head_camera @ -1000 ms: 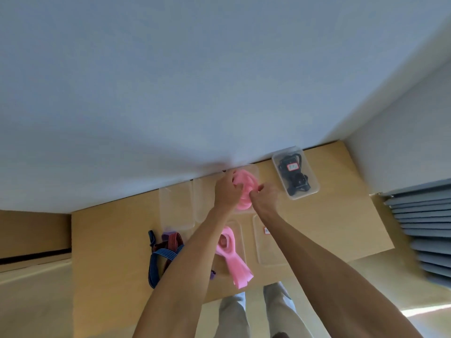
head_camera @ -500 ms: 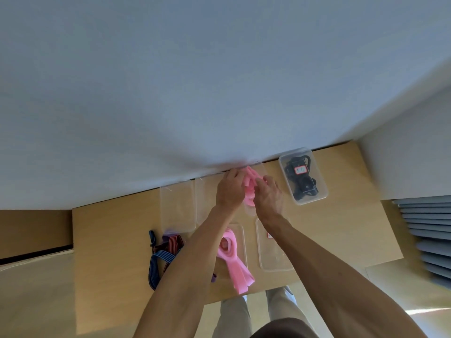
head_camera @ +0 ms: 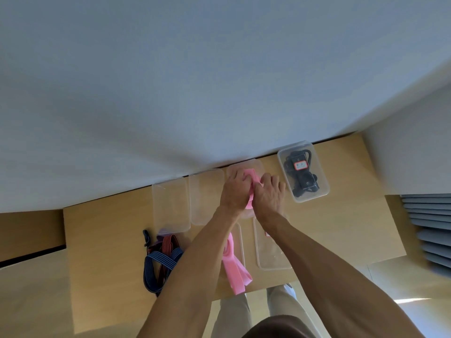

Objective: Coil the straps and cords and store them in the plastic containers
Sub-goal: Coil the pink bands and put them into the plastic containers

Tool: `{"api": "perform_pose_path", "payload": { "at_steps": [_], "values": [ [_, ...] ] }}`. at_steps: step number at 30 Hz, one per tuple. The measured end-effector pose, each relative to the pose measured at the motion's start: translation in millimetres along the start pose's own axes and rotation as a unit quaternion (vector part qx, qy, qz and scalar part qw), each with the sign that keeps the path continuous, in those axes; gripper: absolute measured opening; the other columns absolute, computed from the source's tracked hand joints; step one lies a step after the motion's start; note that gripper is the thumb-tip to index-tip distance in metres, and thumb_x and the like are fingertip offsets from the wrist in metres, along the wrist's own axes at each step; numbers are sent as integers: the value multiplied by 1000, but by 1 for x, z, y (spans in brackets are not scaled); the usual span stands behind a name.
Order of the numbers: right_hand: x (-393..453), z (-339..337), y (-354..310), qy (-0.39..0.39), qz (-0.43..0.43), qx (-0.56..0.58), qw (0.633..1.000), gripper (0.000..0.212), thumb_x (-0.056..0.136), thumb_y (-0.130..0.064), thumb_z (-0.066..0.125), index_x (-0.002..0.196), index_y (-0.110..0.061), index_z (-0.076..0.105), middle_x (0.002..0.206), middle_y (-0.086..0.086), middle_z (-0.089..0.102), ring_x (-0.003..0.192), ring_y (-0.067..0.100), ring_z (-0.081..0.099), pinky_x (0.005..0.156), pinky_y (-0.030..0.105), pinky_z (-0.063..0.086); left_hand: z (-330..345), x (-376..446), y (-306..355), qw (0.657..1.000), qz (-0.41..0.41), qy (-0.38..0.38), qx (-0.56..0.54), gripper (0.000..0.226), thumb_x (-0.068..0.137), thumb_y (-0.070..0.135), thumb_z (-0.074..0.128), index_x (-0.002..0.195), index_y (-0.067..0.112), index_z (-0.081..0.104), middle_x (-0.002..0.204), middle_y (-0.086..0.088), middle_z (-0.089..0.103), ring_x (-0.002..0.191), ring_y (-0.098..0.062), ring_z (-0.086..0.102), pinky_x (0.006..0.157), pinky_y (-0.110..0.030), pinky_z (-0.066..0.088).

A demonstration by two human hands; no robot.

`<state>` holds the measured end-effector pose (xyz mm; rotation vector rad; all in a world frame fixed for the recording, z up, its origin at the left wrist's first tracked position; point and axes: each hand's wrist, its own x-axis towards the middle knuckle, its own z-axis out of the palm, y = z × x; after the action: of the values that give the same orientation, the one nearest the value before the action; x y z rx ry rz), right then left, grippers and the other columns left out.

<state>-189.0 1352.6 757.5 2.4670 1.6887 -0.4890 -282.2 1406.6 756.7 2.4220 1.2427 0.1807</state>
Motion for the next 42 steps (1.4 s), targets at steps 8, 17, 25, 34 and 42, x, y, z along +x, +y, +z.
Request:
{"api": "perform_pose_path", "payload": {
  "at_steps": [8,17,25,34,42],
  "values": [
    [-4,-4,10,-12,-46,4,999,60,89,-4,58,144,-22,45,111,0,67,108,29,51,86,40,36,-8,-21,-8,997,37,-30,63,51,76,8,75,126,1,65,120,-12,67,113,-29,64,89,-31,56],
    [-10,3,9,6,-54,-15,998,51,84,-7,60,134,-6,50,114,10,62,121,35,47,111,51,28,-11,-8,10,998,50,-34,34,21,63,-5,74,84,-3,71,82,-20,68,82,-38,68,76,-38,59],
    [-41,-16,24,168,7,223,960,38,67,16,64,102,2,70,99,19,67,87,39,63,74,48,55,-31,-38,28,990,-77,101,-57,39,85,-4,59,123,4,66,118,-13,65,105,-30,62,85,-36,56],
    [-84,-14,52,-121,234,271,926,35,80,-3,59,115,-6,64,114,17,63,102,36,61,81,35,49,-5,-115,65,937,-328,0,-118,16,89,1,49,89,0,65,85,-15,68,80,-32,63,62,-32,34],
    [-98,20,68,-149,285,264,909,29,86,-11,59,114,-7,57,115,17,59,105,38,60,82,38,48,40,-115,82,911,-368,-167,-89,21,92,10,49,104,2,65,107,-15,68,101,-34,64,78,-39,47]
  ]
}}
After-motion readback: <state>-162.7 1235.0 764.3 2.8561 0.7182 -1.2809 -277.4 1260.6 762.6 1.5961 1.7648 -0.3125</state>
